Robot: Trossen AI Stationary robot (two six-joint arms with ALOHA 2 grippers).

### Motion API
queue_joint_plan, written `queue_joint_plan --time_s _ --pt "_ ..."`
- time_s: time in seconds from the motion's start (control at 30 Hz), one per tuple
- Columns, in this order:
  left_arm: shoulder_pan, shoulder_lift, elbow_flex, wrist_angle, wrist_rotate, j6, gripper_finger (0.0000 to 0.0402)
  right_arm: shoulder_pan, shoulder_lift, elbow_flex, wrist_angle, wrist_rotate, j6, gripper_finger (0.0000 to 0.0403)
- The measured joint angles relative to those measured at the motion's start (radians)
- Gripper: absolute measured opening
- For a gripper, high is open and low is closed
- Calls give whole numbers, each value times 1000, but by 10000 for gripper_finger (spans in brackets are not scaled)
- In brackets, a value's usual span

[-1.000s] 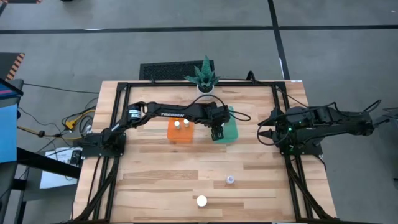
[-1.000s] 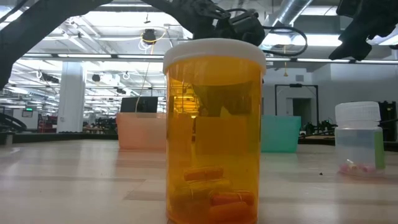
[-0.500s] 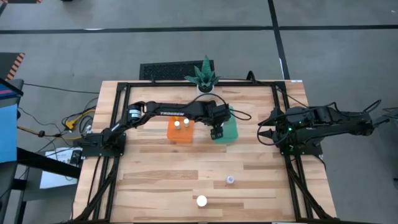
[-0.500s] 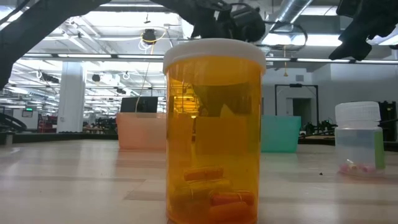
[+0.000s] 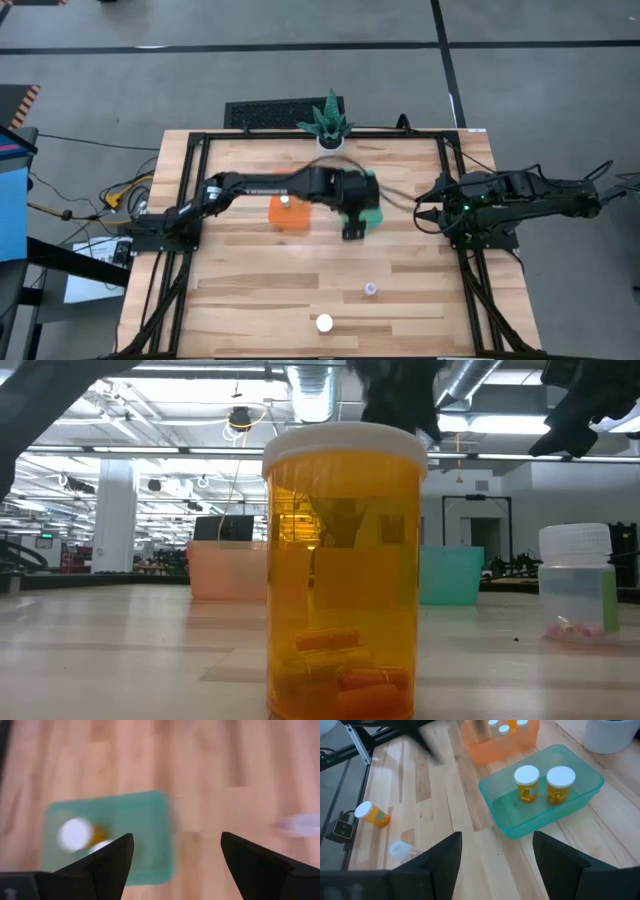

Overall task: Pick and place medicine bottles into bin by pill shape (circle, oval)
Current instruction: Put the transparent pill bottle into the green bin

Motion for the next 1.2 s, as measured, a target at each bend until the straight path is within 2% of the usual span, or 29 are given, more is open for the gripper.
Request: queue_joint_plan --time_s 0.17,0.33,0.73,1.2 --pt "-106 4 -4 59 -27 -15 295 0 0 0 0 0 -1 255" --pt "-171 63 -3 190 -69 8 295 0 0 0 -2 0 -2 255" --pt "-228 215 -2 331 8 -57 295 2 1 0 -31 -2 -3 255" --pt "-284 257 -6 285 -24 -92 295 2 0 0 -31 -4 -20 255"
